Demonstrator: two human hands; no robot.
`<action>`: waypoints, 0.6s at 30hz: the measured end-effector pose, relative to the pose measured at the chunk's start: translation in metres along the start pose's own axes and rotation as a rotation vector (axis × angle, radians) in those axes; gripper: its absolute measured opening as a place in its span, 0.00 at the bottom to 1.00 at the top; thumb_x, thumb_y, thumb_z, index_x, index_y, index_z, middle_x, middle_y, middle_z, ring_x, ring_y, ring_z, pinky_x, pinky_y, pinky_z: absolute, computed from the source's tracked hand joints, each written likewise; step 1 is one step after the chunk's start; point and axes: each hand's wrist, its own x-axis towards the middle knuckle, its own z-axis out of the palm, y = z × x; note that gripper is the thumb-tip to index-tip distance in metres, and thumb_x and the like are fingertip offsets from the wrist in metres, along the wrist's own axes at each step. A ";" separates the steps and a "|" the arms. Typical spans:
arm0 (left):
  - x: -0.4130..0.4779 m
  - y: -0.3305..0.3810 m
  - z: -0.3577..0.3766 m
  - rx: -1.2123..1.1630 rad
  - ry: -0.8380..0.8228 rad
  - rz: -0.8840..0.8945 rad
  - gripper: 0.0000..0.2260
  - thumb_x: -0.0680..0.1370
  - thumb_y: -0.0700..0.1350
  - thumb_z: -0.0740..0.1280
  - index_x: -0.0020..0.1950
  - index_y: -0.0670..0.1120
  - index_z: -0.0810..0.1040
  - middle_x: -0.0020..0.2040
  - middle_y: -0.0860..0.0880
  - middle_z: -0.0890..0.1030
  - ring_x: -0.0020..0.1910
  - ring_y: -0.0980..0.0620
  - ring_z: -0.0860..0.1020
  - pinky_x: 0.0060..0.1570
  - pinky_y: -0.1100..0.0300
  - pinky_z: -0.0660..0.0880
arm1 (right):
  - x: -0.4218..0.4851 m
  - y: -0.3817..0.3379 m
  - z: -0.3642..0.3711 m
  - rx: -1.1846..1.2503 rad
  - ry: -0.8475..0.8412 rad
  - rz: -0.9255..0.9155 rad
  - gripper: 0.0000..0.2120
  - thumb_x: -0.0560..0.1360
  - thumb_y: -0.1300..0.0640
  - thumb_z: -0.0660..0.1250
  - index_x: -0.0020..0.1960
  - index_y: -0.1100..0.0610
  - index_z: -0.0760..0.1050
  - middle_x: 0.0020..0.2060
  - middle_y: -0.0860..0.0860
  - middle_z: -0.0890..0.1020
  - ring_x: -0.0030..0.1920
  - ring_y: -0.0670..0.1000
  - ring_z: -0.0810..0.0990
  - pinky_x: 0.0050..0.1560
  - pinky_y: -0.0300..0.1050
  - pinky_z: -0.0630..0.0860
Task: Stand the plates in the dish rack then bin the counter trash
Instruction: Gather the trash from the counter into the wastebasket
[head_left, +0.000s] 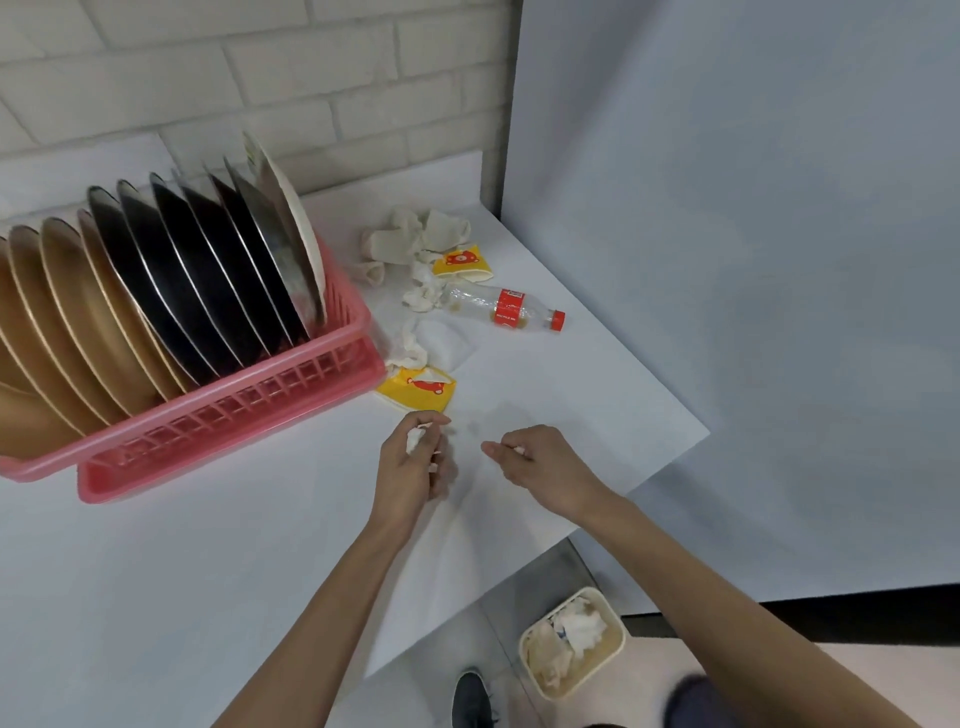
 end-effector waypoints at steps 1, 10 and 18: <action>-0.003 0.001 0.005 0.017 -0.017 0.019 0.08 0.84 0.38 0.58 0.52 0.40 0.76 0.32 0.46 0.70 0.26 0.50 0.70 0.25 0.65 0.60 | -0.004 0.001 -0.002 -0.028 0.005 -0.009 0.27 0.80 0.47 0.64 0.29 0.63 0.64 0.25 0.54 0.65 0.25 0.47 0.63 0.32 0.42 0.62; -0.044 -0.005 0.041 0.128 -0.109 -0.036 0.24 0.83 0.55 0.60 0.30 0.47 0.63 0.27 0.50 0.61 0.24 0.53 0.58 0.25 0.63 0.55 | -0.053 0.021 -0.013 0.140 0.060 0.115 0.23 0.83 0.49 0.54 0.31 0.57 0.61 0.25 0.50 0.63 0.27 0.49 0.61 0.36 0.43 0.63; -0.099 -0.027 0.069 0.201 -0.168 -0.069 0.24 0.85 0.50 0.57 0.28 0.46 0.64 0.25 0.51 0.62 0.23 0.55 0.58 0.24 0.64 0.57 | -0.116 0.055 -0.016 0.103 -0.045 -0.004 0.08 0.81 0.55 0.61 0.46 0.53 0.75 0.34 0.44 0.77 0.34 0.41 0.73 0.38 0.32 0.67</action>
